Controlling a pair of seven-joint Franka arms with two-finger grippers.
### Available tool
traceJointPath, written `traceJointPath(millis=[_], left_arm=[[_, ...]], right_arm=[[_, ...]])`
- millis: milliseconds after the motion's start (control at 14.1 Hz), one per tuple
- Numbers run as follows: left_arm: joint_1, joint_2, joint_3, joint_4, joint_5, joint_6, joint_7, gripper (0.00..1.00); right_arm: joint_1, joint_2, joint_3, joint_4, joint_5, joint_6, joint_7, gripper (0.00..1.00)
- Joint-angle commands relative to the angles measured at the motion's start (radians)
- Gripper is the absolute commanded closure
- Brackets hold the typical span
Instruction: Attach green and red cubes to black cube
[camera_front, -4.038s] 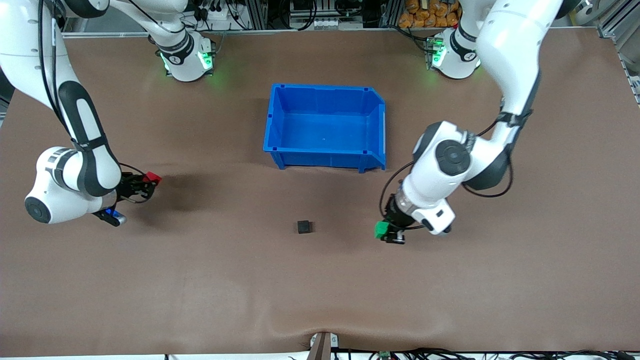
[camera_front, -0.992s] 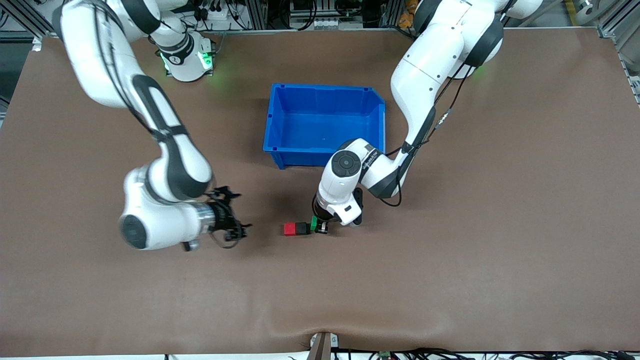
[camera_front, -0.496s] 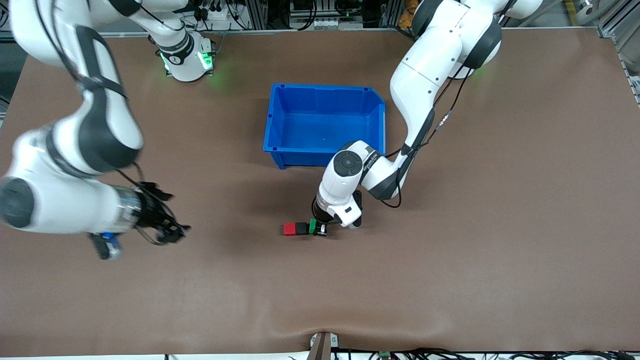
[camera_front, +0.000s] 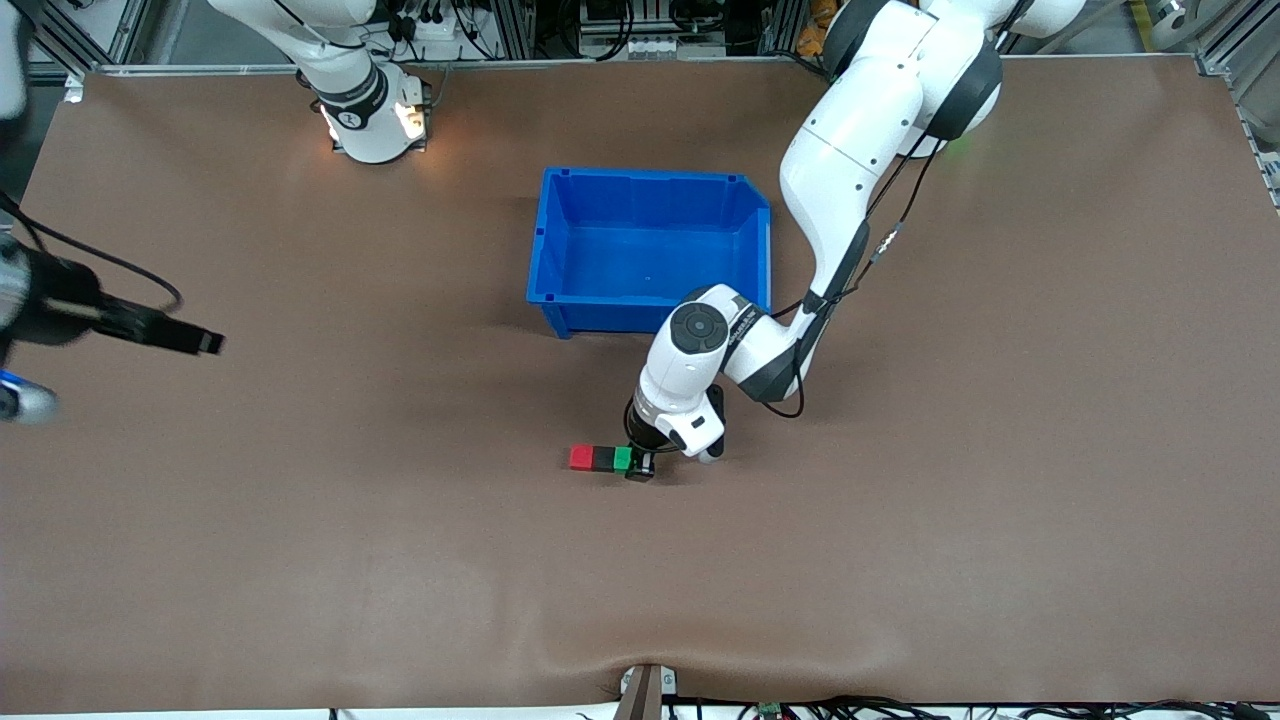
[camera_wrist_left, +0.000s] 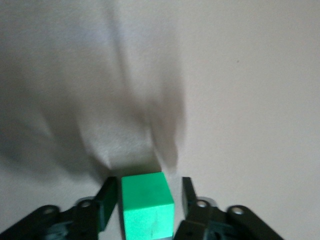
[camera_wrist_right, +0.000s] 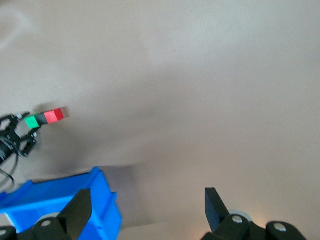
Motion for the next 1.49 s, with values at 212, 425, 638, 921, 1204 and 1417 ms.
traceJointPath(millis=[212,425,638,921,1204,1417], left_arm=[[-0.036,0.049,0.048,0.075,0.008,0.009,0.022,0.00],[-0.036,0.032,0.048,0.065,0.050,0.003,0.020,0.00],[-0.031,0.000,0.049,0.057,0.103,-0.032,0.019,0.00],[-0.021,-0.072,0.066,0.057,0.172,-0.212,0.020,0.00],[-0.007,-0.136,0.134,0.048,0.198,-0.305,0.022,0.00],[0.028,-0.211,0.151,-0.001,0.209,-0.334,0.124,0.00]], right_arm=[[-0.037,-0.203,0.022,-0.077,-0.061,-0.145,-0.072,0.00],[0.004,-0.342,-0.045,-0.237,-0.056,-0.075,-0.201,0.00],[0.151,-0.487,-0.229,-0.440,-0.056,0.007,-0.253,0.00],[0.159,-0.458,-0.240,-0.400,-0.055,-0.021,-0.252,0.00],[0.152,-0.393,-0.250,-0.298,-0.050,-0.035,-0.250,0.00],[0.161,-0.395,-0.259,-0.313,-0.052,-0.067,-0.255,0.00]])
